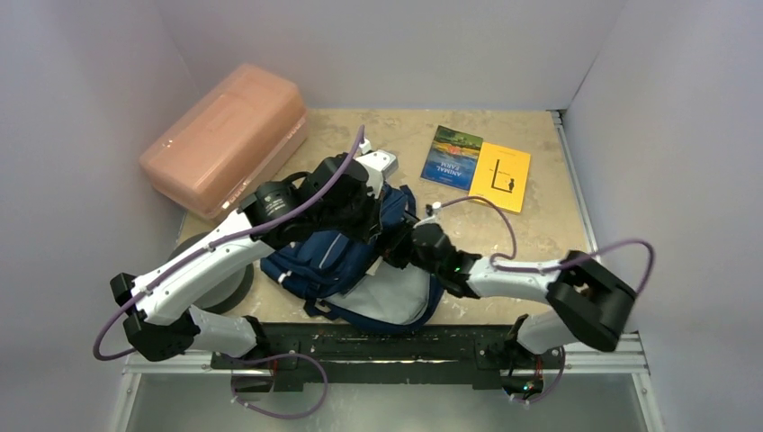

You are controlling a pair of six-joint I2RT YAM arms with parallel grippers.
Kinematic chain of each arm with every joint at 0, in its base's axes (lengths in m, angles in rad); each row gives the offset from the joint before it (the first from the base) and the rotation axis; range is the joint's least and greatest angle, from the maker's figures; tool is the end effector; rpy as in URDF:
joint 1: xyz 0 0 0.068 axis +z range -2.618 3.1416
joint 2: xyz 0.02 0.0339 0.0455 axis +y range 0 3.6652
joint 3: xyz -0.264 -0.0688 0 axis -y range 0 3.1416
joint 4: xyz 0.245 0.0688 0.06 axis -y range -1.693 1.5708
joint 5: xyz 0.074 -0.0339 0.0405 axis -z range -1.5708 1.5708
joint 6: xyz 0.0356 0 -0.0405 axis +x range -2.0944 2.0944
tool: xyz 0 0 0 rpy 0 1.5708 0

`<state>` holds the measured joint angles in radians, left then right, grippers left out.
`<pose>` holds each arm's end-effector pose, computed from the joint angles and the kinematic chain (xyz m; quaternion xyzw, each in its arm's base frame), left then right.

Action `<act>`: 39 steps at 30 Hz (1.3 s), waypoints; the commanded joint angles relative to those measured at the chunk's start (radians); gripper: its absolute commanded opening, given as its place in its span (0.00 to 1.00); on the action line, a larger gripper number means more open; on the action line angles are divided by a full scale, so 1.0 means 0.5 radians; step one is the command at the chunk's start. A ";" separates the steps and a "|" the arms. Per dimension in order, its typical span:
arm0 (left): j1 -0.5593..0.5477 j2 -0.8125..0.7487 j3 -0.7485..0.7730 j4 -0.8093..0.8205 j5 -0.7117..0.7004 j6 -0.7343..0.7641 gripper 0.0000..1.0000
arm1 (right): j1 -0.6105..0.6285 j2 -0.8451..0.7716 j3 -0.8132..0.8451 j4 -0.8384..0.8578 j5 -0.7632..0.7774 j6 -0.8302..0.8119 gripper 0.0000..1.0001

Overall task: Pack the student bag
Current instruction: Place the book in the student bag, then pick up the book from the center of the board.

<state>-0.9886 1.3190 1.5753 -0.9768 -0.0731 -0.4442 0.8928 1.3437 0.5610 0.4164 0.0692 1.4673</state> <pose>0.1442 -0.2143 0.4171 0.2302 0.8809 -0.2456 0.3327 0.1768 0.2156 0.2013 0.2521 0.7843 0.5126 0.2420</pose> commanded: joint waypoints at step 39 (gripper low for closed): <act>0.001 0.106 -0.765 1.016 0.851 -0.338 0.69 | -1.636 0.285 1.070 -1.180 0.130 -1.922 0.92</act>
<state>-0.9955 1.3254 1.0580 -0.5457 0.1947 -0.6411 0.2092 1.3251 0.9718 -0.2745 0.3164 0.5701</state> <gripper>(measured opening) 0.556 0.922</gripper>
